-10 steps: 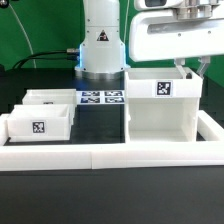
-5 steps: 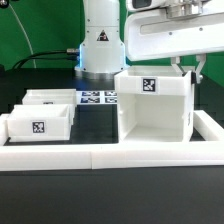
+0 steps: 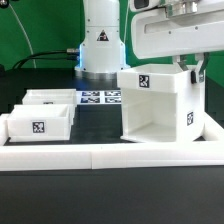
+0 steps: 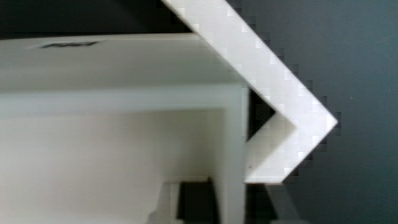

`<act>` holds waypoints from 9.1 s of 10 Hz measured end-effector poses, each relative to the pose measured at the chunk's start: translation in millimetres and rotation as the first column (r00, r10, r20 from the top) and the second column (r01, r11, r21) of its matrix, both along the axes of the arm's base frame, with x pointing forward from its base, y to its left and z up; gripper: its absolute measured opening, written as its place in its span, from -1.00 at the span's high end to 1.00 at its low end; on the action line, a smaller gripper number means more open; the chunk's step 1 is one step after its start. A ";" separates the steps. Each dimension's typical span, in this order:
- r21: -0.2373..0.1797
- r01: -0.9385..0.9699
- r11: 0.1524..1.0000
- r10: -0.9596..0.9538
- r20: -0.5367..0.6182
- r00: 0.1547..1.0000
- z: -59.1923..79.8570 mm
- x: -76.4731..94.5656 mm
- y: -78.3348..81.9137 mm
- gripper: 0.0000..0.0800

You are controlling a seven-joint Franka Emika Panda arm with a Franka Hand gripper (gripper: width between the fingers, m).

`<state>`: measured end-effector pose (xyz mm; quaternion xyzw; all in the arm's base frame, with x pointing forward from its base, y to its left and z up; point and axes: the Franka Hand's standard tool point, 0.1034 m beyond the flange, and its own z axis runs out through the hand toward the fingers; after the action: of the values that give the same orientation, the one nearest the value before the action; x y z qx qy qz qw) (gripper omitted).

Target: Assemble drawer

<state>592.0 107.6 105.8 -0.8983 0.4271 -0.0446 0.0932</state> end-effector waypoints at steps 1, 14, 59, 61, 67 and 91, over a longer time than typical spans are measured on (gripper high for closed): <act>0.019 0.081 0.997 -0.081 -0.006 0.997 1.4 3.6 -2.6 0.90; 0.138 0.499 0.855 -0.487 -0.116 0.866 -0.2 20.4 -3.1 0.90; -0.104 -0.801 0.590 0.798 -0.074 0.598 -18.5 -47.7 -145.0 -0.62; -0.102 -0.818 0.567 0.815 -0.076 0.574 -25.2 -59.1 -170.6 -0.62; -0.102 -0.827 0.553 0.825 -0.076 0.561 -26.9 -60.5 -175.8 -0.62; -0.114 -0.784 0.610 0.771 -0.144 0.620 -100.7 -102.0 -196.8 0.90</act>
Offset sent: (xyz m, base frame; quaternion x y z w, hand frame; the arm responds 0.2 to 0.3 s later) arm -0.0043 -0.0230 0.0003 -0.0140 -0.0041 0.2080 0.9780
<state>490.0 -89.2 5.2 -0.9999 -0.0068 0.0012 0.0110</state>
